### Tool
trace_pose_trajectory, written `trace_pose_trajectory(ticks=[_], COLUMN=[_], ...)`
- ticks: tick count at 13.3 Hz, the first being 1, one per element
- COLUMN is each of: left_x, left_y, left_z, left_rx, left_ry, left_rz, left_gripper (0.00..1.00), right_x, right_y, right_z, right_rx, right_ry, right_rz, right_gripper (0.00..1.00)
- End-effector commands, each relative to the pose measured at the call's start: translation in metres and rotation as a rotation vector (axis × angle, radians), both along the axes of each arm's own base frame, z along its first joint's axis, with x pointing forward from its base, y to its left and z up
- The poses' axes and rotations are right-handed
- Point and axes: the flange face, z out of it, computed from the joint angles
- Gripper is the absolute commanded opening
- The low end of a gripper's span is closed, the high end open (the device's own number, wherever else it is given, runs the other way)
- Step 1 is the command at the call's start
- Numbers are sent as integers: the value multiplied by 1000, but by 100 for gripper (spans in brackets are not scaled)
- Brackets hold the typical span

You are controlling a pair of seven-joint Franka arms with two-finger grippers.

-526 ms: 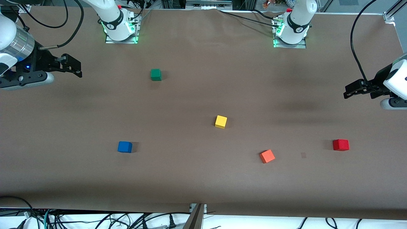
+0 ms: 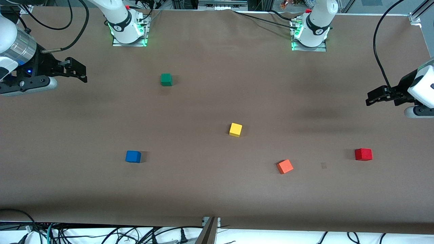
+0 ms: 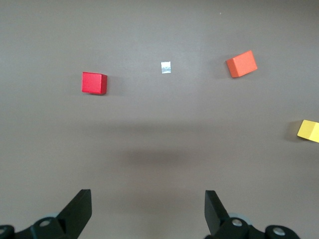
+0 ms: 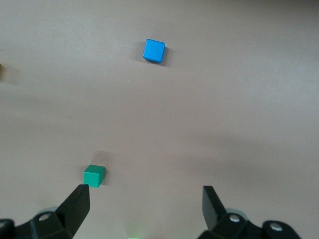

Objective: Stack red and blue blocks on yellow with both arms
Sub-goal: 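Move the left gripper toward the red cube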

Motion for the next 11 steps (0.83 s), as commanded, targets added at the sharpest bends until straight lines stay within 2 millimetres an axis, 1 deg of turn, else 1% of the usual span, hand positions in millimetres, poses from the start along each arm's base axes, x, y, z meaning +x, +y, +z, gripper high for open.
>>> trace_pose_trajectory(ticks=[1,2,4,5,6,7,8,9,11], left_x=[20,26,45,56,65,74,81,87,95], left_y=[44,58,69,81,97,106,112,123,134], left_z=[-12,-30,-82,-102,-128,-157,-187,-216,-262], left_rx=[-15,-22,-35,-28,-20,-19,-21,-21,-19], left_ry=[14,36,70,41,18,12,11,-3,-32], left_rz=[56,66,-17,-41,-32,-22,-28,-43,-74], left_gripper=[100,100,100,100,100,100,100,100,100], right_x=[-7,-7,-7,-7,-7,-7,-7,-6,-6], right_y=[-2,-3,-5,-5,-4,-4,-4,-5,-5], right_z=[8,8,7,7,7,7,7,5,4], right_rx=[-10,-15,-50,-50,-49,-44,-41,-42,-41], right_ry=[-6,-6,-9,-9,-9,-8,-8,-3,0], right_rz=[18,32,66,67,65,65,62,62,61], right_gripper=[100,100,100,100,100,100,100,100,100])
